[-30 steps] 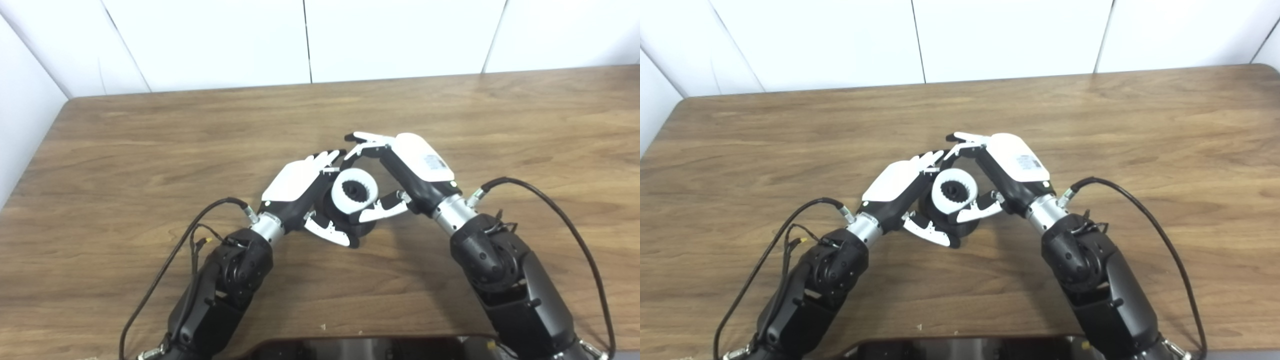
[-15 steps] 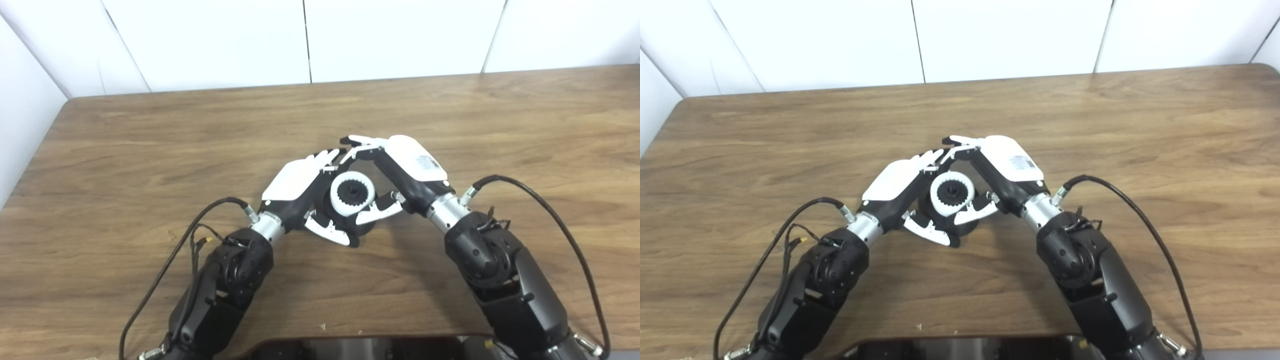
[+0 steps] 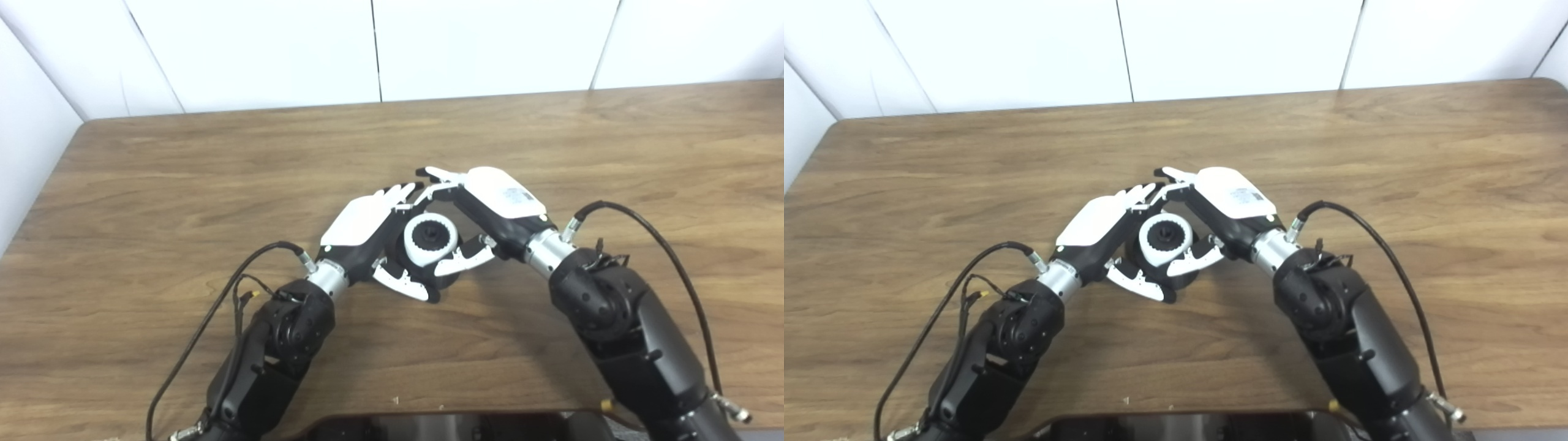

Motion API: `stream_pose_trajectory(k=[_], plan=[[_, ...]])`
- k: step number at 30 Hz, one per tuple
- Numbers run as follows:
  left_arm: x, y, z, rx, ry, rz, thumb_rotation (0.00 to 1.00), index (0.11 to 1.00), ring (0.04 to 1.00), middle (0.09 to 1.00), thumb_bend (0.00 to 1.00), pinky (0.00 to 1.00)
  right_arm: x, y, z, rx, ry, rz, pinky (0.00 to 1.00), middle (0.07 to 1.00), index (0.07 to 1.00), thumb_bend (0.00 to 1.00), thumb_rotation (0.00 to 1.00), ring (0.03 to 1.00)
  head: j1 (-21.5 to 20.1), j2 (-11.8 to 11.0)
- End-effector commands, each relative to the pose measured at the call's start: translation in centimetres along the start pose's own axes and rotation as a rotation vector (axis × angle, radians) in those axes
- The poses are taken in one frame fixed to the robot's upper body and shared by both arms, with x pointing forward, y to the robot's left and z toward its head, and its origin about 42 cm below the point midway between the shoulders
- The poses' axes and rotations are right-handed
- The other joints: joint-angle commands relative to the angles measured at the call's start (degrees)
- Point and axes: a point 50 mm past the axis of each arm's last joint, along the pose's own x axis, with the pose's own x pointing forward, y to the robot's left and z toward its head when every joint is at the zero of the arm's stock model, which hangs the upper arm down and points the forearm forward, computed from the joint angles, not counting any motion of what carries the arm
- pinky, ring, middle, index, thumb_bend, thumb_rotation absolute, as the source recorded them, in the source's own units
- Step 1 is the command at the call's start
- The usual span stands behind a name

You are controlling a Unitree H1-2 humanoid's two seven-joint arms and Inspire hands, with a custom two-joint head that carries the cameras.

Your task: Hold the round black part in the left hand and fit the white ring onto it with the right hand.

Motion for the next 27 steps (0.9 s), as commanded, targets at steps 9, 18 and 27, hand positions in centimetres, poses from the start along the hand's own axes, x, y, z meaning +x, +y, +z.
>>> stream_pose_trajectory(k=[9,18,27], plan=[[0.6,1.8,1.2,0.051,-0.043,0.053,0.30,0.637,1.000,1.000,0.98,1.00,-0.9,-2.0,-1.6,-0.024,0.042,0.117,0.86,1.000,1.000,1.00,0.53,0.989,-0.1,0.0],[0.5,1.7,1.0,0.052,-0.036,0.045,0.31,0.640,1.000,1.000,0.98,1.00,-1.9,-3.1,-3.0,-0.003,0.085,0.161,0.86,1.000,1.000,1.00,0.49,0.990,-0.6,-0.4],[0.5,1.8,1.0,0.052,-0.040,0.049,0.32,0.635,1.000,1.000,0.97,1.00,-2.1,-2.9,-4.8,-0.025,0.133,0.126,0.87,1.000,1.000,1.00,0.42,0.980,-0.4,-0.1]])
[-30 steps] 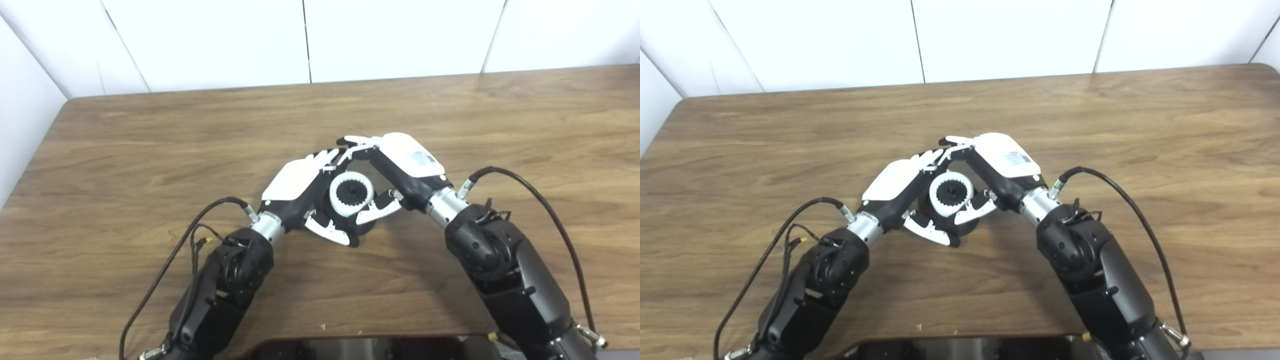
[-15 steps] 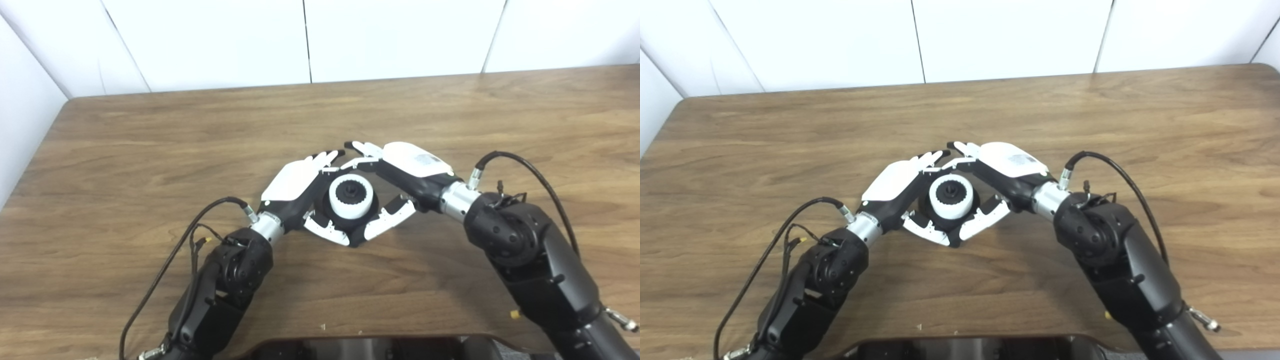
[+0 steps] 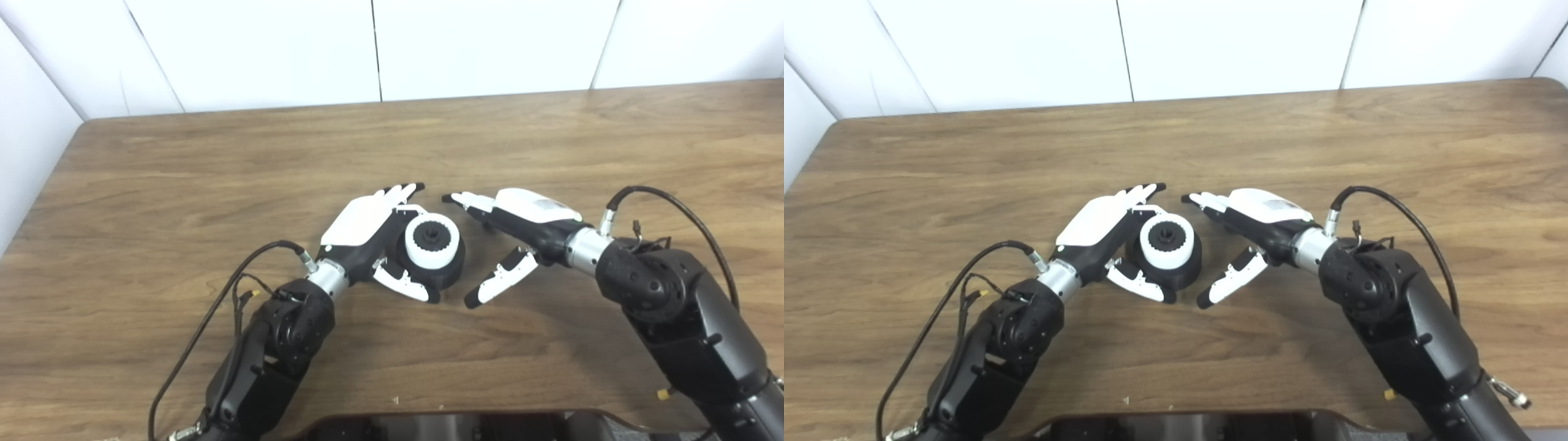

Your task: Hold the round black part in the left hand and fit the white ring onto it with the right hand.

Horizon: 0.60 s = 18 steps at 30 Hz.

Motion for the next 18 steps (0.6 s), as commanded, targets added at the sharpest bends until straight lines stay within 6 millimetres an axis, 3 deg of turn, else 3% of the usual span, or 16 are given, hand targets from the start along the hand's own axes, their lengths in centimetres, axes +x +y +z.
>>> stream_pose_trajectory(k=[1,18], plan=[[0.60,1.60,0.64,0.035,-0.033,0.050,0.31,0.636,1.000,1.000,0.97,1.00,-0.21,-1.28,-1.00,-0.025,0.031,-0.068,0.87,1.000,1.000,1.00,0.42,0.979,0.1,0.0],[0.56,1.70,0.54,0.035,-0.039,0.057,0.31,0.633,1.000,1.000,0.97,1.00,0.02,-0.58,-1.53,-0.022,0.045,-0.094,0.88,1.000,1.000,1.00,0.40,0.977,-0.3,0.1]])
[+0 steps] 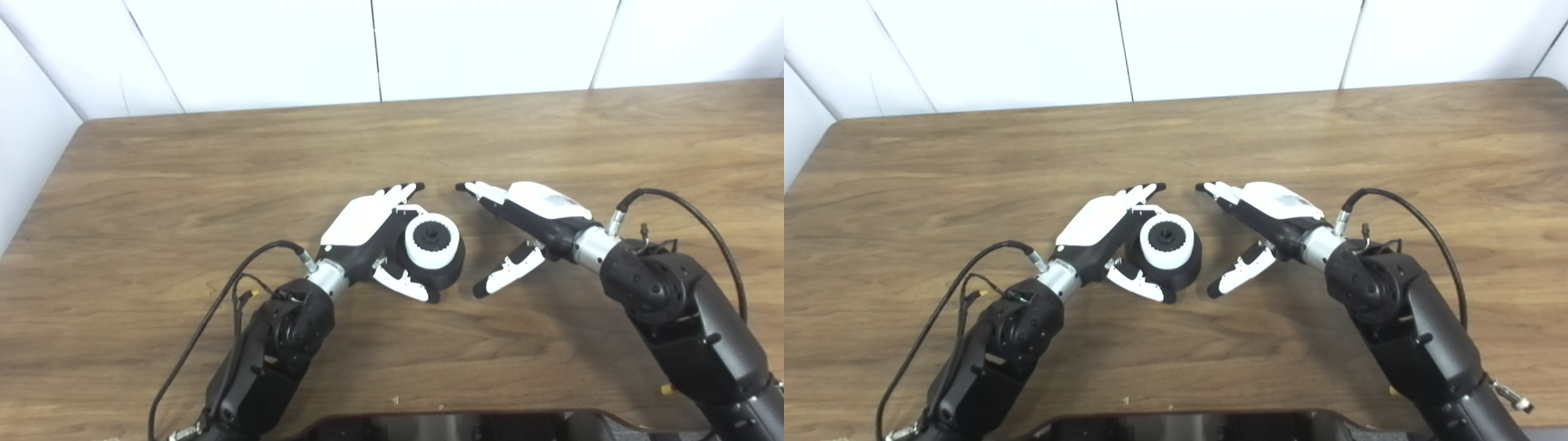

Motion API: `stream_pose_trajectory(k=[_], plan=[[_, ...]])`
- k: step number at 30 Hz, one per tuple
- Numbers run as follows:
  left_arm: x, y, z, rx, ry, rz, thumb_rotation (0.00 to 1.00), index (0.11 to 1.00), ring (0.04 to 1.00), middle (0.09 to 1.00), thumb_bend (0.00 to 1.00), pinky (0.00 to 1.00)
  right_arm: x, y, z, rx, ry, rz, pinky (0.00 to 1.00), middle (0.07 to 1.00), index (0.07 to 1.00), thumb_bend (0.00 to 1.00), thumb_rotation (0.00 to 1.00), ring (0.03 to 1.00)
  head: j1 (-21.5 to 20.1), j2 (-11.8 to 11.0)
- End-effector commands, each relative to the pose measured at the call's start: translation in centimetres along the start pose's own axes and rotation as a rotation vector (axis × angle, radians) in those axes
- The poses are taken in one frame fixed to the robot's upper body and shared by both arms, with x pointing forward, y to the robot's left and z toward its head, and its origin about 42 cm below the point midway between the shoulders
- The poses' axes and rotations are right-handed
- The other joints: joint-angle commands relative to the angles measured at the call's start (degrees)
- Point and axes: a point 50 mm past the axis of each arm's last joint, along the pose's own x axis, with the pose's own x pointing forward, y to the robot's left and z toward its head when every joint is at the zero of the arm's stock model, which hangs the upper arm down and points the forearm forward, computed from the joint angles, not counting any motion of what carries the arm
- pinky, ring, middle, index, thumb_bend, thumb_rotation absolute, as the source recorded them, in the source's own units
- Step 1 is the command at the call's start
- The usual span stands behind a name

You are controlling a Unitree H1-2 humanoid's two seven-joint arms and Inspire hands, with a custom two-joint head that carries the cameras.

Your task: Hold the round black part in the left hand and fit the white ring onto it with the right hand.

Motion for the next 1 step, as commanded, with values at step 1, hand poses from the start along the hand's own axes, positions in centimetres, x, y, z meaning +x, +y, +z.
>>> stream_pose_trajectory(k=[1], plan=[[0.57,1.69,0.54,0.033,-0.039,0.058,0.31,0.632,1.000,1.000,0.97,1.00,-0.10,-1.02,-0.39,-0.025,0.017,-0.037,0.88,1.000,1.000,1.00,0.40,0.976,0.1,0.0]])
